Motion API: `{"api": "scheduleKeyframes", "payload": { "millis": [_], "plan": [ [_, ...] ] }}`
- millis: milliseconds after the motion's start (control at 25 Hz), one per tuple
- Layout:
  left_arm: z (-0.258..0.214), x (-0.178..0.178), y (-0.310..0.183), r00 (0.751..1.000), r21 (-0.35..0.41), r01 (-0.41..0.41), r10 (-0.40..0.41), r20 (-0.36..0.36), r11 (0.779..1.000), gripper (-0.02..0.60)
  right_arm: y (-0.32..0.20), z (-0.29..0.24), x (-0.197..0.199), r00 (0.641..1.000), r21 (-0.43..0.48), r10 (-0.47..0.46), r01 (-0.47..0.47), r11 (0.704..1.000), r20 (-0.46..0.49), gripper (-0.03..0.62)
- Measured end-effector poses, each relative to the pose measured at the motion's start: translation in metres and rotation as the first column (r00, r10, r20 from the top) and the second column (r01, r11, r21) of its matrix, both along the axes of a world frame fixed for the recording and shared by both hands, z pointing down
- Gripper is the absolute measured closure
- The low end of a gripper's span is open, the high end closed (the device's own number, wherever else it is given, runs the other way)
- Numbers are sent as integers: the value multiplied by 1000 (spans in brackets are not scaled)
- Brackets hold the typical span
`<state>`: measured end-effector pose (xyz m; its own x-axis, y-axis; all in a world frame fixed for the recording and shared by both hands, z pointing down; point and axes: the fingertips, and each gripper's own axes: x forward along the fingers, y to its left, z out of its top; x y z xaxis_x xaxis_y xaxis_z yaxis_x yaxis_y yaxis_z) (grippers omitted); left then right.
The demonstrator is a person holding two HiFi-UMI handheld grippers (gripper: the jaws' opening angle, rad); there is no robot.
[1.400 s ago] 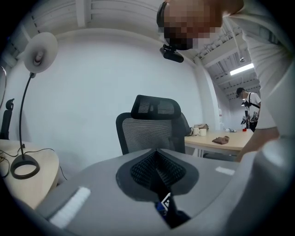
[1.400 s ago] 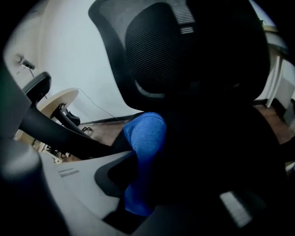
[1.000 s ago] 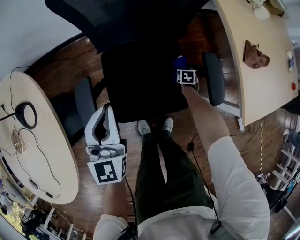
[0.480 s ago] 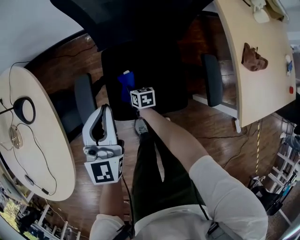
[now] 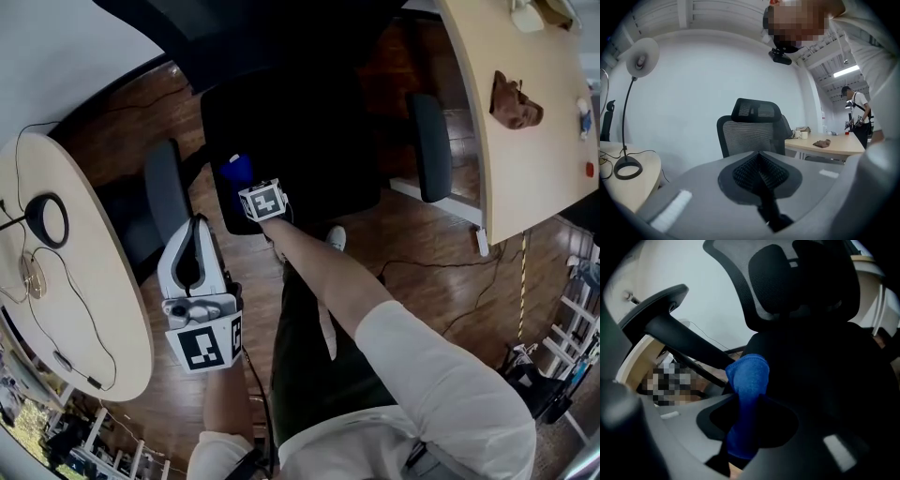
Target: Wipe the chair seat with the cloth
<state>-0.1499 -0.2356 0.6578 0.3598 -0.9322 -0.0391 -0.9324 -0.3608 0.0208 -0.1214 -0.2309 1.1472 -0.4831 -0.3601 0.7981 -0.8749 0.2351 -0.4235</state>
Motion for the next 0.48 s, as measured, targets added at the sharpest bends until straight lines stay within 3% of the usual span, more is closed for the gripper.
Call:
{"api": "scheduleKeyframes", "payload": {
  "millis": [120, 240, 360, 480],
  "plan": [
    [-2, 15, -4, 1000, -2, -13, 13, 3, 1000, 494, -4, 3, 63, 998, 35, 11, -9, 999, -65, 482],
    [-7, 29, -7, 1000, -2, -26, 26, 7, 1000, 494, 0, 1, 151, 985, 57, 65, -57, 997, -158, 482],
    [-11, 40, -10, 999, -3, -42, 42, 5, 999, 494, 5, -9, 253, 942, 97, 187, -166, 981, -280, 482],
    [-6, 49, -10, 998, -8, -57, 57, 7, 998, 494, 22, 10, 327, 909, 120, 269, -243, 963, -318, 482]
  ]
}}
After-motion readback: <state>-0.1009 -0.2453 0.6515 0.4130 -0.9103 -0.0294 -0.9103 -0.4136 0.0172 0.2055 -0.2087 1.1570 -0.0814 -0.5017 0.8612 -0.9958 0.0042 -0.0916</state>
